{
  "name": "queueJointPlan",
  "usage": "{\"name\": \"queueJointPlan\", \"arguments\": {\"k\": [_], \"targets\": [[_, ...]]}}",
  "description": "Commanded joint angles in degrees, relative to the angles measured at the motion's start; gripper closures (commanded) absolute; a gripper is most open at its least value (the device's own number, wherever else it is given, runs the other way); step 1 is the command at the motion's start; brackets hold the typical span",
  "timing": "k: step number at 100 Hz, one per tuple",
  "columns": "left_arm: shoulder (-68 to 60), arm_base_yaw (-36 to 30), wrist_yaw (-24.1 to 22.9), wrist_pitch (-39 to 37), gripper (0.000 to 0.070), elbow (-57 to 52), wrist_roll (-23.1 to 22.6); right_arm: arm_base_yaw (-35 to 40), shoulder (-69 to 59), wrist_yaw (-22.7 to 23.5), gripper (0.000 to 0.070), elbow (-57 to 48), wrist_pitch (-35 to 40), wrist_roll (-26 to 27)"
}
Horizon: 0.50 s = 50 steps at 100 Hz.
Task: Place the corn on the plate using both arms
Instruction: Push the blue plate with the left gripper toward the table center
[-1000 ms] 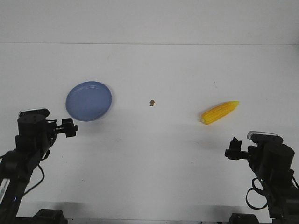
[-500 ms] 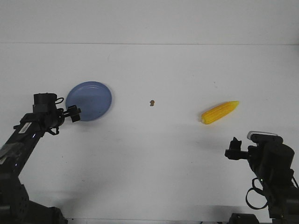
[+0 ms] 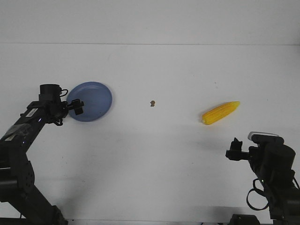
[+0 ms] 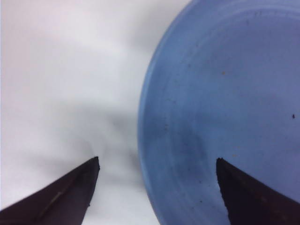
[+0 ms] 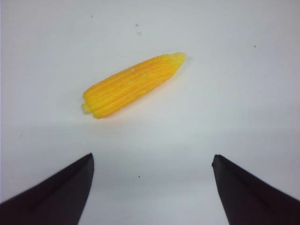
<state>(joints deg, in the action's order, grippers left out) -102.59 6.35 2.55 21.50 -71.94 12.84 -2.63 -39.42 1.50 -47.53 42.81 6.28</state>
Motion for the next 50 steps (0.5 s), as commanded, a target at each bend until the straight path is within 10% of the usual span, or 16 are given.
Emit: {"name": "queueJointPlan", "arguments": {"k": [1, 31, 50], "targets": [[-1.2, 0.1, 0.2, 0.0, 0.0332, -1.1, 0.3, 0.0, -0.3, 0.1, 0.0165, -1.0, -0.3, 0.3], [-1.6, 0.1, 0.6, 0.9, 0.0697, -1.1, 0.3, 0.0, -0.3, 0.1, 0.0165, -1.0, -0.3, 0.3], [-1.6, 0.3, 5.7, 0.9, 0.0692, -1.1, 0.2, 0.0, -0.3, 0.1, 0.0165, -1.0, -0.3, 0.4]]}}
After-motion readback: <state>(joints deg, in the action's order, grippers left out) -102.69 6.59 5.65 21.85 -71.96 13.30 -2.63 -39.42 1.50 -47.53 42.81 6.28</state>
